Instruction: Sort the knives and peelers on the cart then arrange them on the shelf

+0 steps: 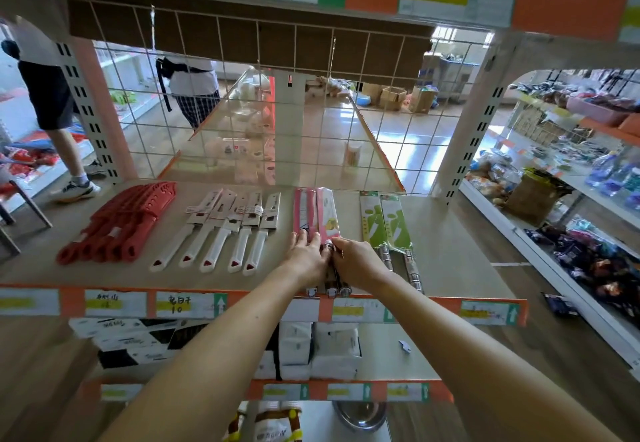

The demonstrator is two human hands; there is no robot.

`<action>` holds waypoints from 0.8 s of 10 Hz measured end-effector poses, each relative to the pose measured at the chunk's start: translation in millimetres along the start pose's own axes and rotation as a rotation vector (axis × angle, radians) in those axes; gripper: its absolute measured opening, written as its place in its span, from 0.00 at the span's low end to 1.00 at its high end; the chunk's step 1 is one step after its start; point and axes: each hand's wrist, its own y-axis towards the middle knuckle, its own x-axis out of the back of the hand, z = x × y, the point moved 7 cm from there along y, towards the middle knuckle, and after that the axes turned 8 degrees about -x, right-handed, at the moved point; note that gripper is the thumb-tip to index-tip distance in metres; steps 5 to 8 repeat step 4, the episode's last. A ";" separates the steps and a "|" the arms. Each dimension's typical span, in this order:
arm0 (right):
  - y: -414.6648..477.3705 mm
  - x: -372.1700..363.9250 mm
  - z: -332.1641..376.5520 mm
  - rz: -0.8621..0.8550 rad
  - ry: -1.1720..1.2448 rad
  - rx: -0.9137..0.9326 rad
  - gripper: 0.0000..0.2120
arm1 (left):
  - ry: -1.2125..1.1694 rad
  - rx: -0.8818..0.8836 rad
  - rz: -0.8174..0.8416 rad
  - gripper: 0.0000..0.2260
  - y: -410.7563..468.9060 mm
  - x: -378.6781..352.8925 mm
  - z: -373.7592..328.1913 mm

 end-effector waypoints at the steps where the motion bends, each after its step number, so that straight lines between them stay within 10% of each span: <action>1: 3.4 0.3 -1.5 0.016 -0.033 -0.006 0.15 | 0.031 0.001 0.018 0.26 0.9 2.1 1.9; 8: 5.0 0.4 22.8 -0.030 -0.074 0.057 0.18 | 0.089 0.036 -0.126 0.27 -26.9 43.4 31.6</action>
